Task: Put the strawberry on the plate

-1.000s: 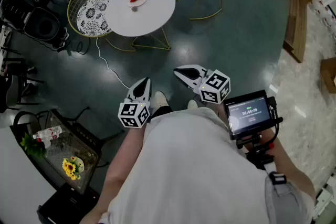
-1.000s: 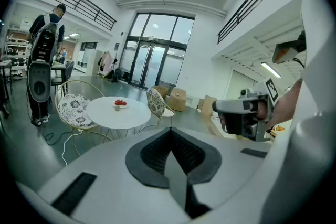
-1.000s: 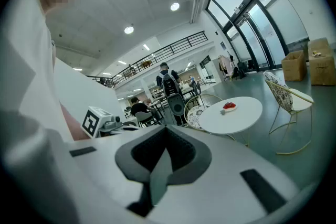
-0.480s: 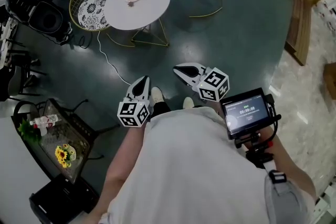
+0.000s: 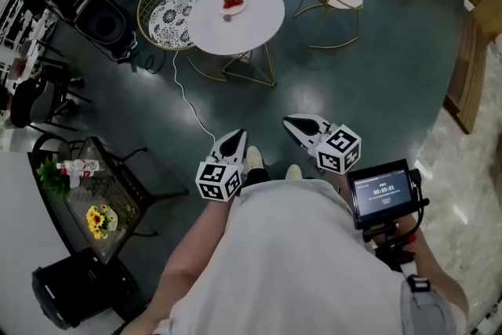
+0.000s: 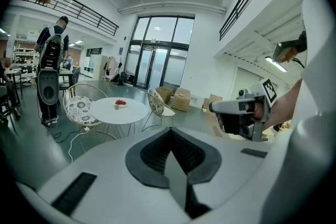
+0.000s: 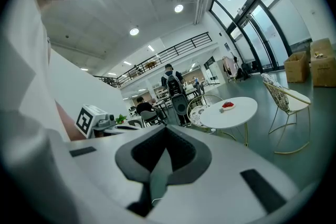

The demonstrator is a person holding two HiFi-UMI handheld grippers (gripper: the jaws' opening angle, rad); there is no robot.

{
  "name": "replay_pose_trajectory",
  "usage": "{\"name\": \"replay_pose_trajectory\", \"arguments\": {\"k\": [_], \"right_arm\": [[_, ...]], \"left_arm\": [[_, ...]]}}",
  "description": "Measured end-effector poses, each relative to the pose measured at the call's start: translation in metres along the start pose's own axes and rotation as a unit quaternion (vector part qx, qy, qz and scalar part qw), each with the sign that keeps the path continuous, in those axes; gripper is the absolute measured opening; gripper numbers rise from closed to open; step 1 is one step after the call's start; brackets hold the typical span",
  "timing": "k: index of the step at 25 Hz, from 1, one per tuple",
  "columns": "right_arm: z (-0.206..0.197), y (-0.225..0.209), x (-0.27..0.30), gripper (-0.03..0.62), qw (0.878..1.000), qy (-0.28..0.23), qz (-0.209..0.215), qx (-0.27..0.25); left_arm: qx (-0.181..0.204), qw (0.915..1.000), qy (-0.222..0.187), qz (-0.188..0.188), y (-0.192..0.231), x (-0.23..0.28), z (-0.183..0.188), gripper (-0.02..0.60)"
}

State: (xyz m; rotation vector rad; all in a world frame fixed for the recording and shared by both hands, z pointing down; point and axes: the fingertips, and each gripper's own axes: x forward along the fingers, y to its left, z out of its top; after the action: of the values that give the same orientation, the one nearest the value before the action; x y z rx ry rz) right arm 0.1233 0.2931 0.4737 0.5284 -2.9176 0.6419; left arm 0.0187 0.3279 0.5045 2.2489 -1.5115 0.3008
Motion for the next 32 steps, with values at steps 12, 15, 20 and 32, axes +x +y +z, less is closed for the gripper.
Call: {"name": "replay_pose_trajectory", "arguments": {"k": [12,15,20,32], "right_arm": [[-0.004,-0.003,-0.002,0.006,1.000,-0.001,0.003,-0.001],[-0.006,0.000,-0.002,0.006,1.000,-0.001,0.006,0.000],[-0.006,0.000,0.000,0.006,1.000,-0.002,0.008,0.007],[-0.004,-0.006,0.003,0.006,1.000,-0.004,-0.005,0.012]], "left_arm": [[0.005,0.9999,-0.008,0.004,-0.004,-0.002,0.003,0.006],[0.006,0.9999,-0.007,0.007,-0.004,-0.005,0.002,0.006],[0.006,0.9998,-0.013,0.013,0.000,-0.012,0.007,0.006],[0.010,0.9998,-0.013,0.009,0.003,-0.009,0.012,0.006]]}}
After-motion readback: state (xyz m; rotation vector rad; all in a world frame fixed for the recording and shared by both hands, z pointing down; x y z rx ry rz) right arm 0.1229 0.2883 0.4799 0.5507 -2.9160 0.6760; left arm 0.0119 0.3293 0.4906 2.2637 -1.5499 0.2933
